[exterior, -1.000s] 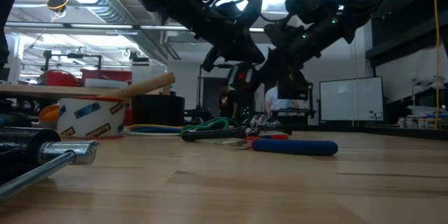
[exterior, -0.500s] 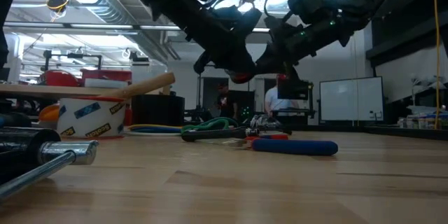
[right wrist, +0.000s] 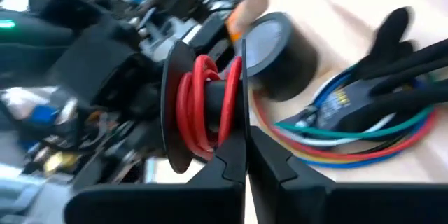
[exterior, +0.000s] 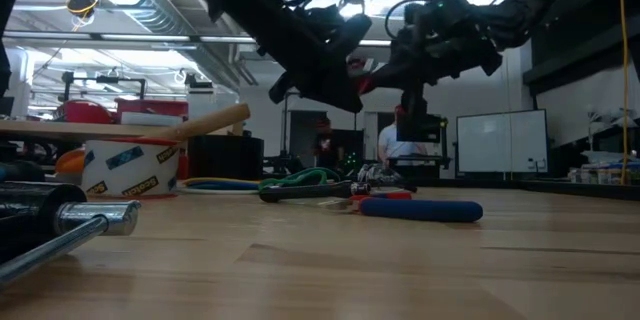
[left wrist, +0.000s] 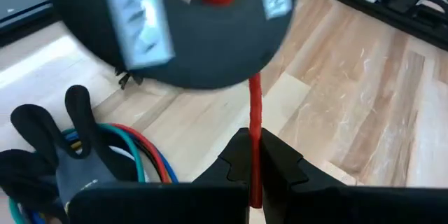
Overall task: Coil cords
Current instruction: Coil the red wire onto the black spool
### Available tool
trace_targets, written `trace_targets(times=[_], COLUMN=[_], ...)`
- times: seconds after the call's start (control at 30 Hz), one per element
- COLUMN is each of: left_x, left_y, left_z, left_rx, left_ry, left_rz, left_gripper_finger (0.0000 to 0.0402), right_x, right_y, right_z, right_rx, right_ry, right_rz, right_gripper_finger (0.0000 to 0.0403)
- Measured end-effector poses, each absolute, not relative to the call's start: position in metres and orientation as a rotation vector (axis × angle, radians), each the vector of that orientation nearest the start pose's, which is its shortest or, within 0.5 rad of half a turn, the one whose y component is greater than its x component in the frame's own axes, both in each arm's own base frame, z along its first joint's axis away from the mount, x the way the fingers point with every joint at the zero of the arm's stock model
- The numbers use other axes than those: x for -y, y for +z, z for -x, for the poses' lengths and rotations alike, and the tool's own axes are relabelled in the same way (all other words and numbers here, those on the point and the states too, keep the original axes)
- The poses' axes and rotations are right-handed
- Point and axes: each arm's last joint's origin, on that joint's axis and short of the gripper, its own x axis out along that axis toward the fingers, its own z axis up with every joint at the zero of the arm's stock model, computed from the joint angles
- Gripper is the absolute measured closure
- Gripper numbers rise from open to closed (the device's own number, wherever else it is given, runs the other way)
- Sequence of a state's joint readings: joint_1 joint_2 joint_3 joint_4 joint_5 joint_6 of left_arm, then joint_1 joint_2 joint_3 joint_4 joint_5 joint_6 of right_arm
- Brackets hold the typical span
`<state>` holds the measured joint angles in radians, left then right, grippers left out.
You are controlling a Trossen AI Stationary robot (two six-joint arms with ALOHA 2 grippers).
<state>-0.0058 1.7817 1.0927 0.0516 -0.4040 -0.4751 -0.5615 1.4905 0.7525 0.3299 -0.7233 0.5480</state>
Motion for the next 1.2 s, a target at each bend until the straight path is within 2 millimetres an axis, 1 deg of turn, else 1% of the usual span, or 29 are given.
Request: trace_targets(times=[0.17,0.37,0.5,0.7,0.93,1.1,1.2], left_x=[-0.002,0.007,0.012,0.012,0.011,0.008,0.007], left_y=[0.197,0.201,0.207,0.221,0.228,0.232,0.232], left_z=[-0.379,-0.378,-0.377,-0.375,-0.376,-0.378,-0.378], left_rx=[-0.516,-0.508,-0.487,-0.427,-0.366,-0.32,-0.325], left_ry=[0.514,0.484,0.459,0.441,0.435,0.429,0.433], left_rz=[0.314,0.312,0.298,0.296,0.309,0.304,0.304], left_gripper_finger=[0.0401,0.0401,0.0401,0.0401,0.0401,0.0401,0.0401], right_x=[0.143,0.134,0.128,0.122,0.118,0.106,0.1], right_y=[0.219,0.224,0.224,0.225,0.229,0.229,0.229], right_z=[-0.256,-0.246,-0.238,-0.23,-0.228,-0.234,-0.237], right_rx=[-0.388,-0.45,-0.503,-0.533,-0.502,-0.486,-0.489], right_ry=[0.168,0.271,0.297,0.361,0.423,0.499,0.5], right_rz=[-0.812,-0.803,-0.772,-0.729,-0.627,-0.484,-0.412], right_gripper_finger=[0.0398,0.0398,0.0398,0.0398,0.0398,0.0398,0.0398])
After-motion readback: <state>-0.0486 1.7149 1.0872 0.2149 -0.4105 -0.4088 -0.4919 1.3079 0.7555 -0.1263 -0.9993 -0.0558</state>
